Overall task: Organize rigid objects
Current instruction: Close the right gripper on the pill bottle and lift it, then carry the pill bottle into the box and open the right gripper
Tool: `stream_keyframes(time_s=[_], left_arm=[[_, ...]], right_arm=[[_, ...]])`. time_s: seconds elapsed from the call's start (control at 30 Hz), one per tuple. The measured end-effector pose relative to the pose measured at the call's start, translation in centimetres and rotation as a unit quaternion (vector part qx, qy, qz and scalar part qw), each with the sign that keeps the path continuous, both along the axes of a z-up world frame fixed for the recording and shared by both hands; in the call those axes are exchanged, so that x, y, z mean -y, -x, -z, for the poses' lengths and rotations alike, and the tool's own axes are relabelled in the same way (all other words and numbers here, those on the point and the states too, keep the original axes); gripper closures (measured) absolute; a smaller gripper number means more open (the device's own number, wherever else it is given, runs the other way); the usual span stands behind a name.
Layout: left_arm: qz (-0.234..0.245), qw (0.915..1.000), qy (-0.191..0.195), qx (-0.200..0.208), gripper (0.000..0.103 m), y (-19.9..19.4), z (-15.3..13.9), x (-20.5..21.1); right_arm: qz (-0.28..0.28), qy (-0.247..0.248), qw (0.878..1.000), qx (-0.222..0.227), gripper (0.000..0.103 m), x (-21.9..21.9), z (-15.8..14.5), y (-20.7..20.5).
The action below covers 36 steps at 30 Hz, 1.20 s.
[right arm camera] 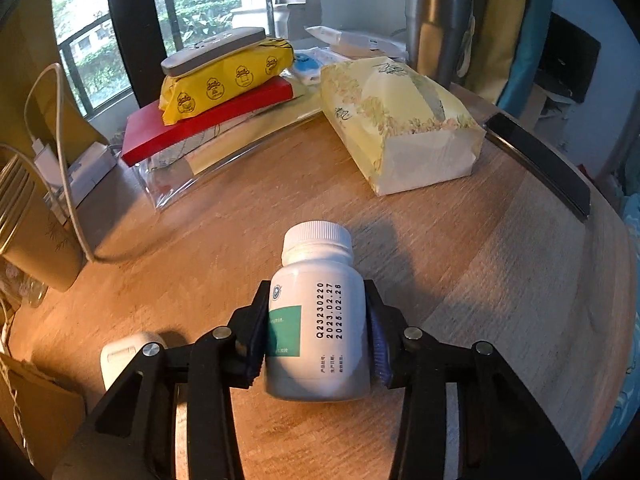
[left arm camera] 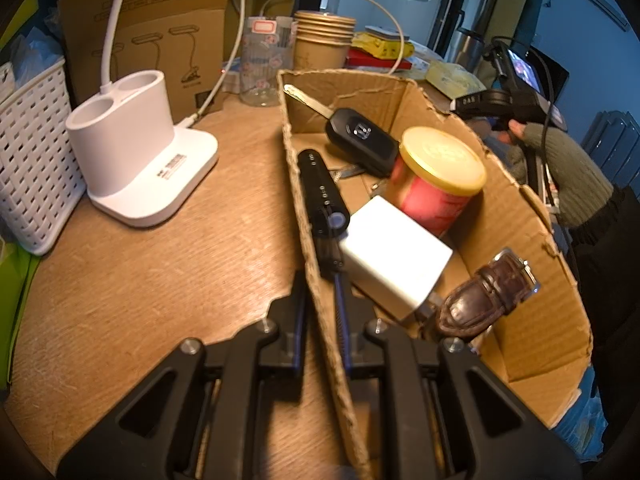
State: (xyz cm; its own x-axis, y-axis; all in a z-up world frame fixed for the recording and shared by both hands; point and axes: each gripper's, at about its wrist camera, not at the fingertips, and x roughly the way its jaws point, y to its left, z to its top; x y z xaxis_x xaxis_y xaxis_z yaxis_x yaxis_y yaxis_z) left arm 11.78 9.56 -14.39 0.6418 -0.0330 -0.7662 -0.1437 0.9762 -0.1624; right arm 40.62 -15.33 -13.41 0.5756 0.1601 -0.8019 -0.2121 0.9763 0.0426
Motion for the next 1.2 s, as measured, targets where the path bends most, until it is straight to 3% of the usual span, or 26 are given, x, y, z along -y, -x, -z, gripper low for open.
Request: stream_keyframes(time_s=[0.63,0.83,1.2], left_arm=[[0.0,1.0,-0.001,0.0,0.089,0.0,0.0,0.0],[0.0,1.0,0.0,0.0,0.088,0.0,0.0,0.0],[-0.001,1.0,-0.001,0.0,0.089,0.1,-0.1,-0.1]], right_arm=[[-0.057,-0.01,0.998,0.027,0.058,1.1,-2.4,6.3],[-0.074,-0.008,0.997,0.029,0.058,0.5,-2.6,8.0],[-0.135,-0.013,0.988,0.071,0.058,-2.5,-5.9,13.2]])
